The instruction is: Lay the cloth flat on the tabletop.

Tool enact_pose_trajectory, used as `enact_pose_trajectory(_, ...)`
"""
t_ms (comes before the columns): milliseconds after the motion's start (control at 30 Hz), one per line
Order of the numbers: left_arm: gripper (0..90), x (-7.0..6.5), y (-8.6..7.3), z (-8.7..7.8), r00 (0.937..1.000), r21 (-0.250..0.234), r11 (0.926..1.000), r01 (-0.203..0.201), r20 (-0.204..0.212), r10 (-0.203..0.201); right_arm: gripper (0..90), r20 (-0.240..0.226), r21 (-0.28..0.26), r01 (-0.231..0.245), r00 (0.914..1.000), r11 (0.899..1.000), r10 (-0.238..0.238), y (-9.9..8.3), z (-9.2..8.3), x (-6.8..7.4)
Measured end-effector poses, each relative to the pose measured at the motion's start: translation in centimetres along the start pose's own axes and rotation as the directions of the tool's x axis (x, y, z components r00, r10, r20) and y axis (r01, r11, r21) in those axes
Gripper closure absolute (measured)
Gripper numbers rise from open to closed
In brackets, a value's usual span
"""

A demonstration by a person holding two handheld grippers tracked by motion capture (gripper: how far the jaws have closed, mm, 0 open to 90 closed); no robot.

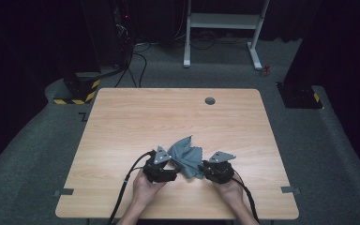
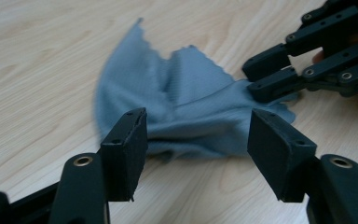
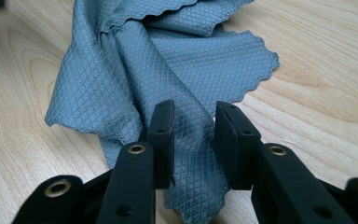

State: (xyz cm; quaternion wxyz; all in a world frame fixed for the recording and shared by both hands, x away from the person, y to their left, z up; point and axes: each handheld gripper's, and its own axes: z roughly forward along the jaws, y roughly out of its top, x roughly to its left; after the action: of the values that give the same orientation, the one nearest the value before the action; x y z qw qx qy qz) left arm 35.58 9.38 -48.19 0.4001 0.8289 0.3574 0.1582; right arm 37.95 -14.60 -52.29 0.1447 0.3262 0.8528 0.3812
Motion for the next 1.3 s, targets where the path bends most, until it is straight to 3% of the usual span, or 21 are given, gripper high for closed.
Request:
enact_pose_trajectory(67,38.0,-0.3,0.2,0.5,1.0000,0.012,0.9999,-0.009,0.003,0.009,66.5,0.006,0.001,0.000,1.0000,1.000,0.000,0.0,0.0,0.0)
enact_pose_trajectory(167,39.9,-1.1,0.7,2.3,0.9967,0.082,0.9946,-0.064,-0.045,0.067,64.7,0.017,0.000,0.001,0.9999,1.000,-0.001,0.0,0.0,0.1)
enact_pose_trajectory(233,49.1,-1.2,0.7,2.6,0.9944,0.098,0.9917,-0.083,-0.057,0.089,64.5,0.016,0.000,-0.001,0.9999,1.000,0.001,0.0,0.0,0.0)
enact_pose_trajectory(300,57.6,-1.3,0.4,3.0,0.9888,0.136,0.9838,-0.118,-0.076,0.129,64.1,0.013,0.000,-0.005,0.9999,1.000,0.005,0.0,0.0,0.0)
enact_pose_trajectory(467,81.3,-0.8,0.1,2.7,0.9896,0.149,0.9822,-0.114,-0.070,0.126,63.5,0.009,0.000,-0.007,0.9999,1.000,0.007,0.0,0.0,0.0)
enact_pose_trajectory(533,85.7,-0.8,-0.1,2.3,0.9887,0.147,0.9822,-0.117,-0.075,0.129,63.5,0.010,0.001,-0.007,0.9999,1.000,0.007,0.0,0.0,0.0)
enact_pose_trajectory(800,86.3,-0.1,-1.8,0.0,0.9857,0.170,0.9777,-0.124,-0.092,0.141,63.4,0.010,0.001,-0.007,0.9999,1.000,0.007,0.0,0.0,0.0)
enact_pose_trajectory(867,86.0,0.2,-2.4,-0.6,0.9857,0.170,0.9785,-0.117,-0.100,0.135,63.1,0.009,0.000,-0.002,1.0000,1.000,0.002,0.0,0.0,0.0)
enact_pose_trajectory(933,84.8,0.7,-3.1,-1.5,0.9899,0.158,0.9830,-0.093,-0.092,0.108,62.2,0.007,0.001,0.002,1.0000,1.000,-0.002,0.0,0.0,0.0)
enact_pose_trajectory(1033,74.3,1.0,-3.3,-1.7,0.9908,0.164,0.9837,-0.074,-0.100,0.091,62.3,0.008,0.001,0.001,1.0000,1.000,-0.001,0.0,0.0,0.0)
enact_pose_trajectory(1167,57.7,1.0,-2.8,-2.2,0.9966,0.083,0.9960,-0.031,-0.073,0.038,62.4,0.009,0.000,0.002,1.0000,1.000,-0.002,0.0,0.0,0.1)
enact_pose_trajectory(1300,53.0,0.2,-1.6,-1.2,0.9967,0.089,0.9944,-0.057,-0.053,0.062,63.6,0.007,0.002,0.000,1.0000,1.000,0.000,0.0,0.0,0.1)
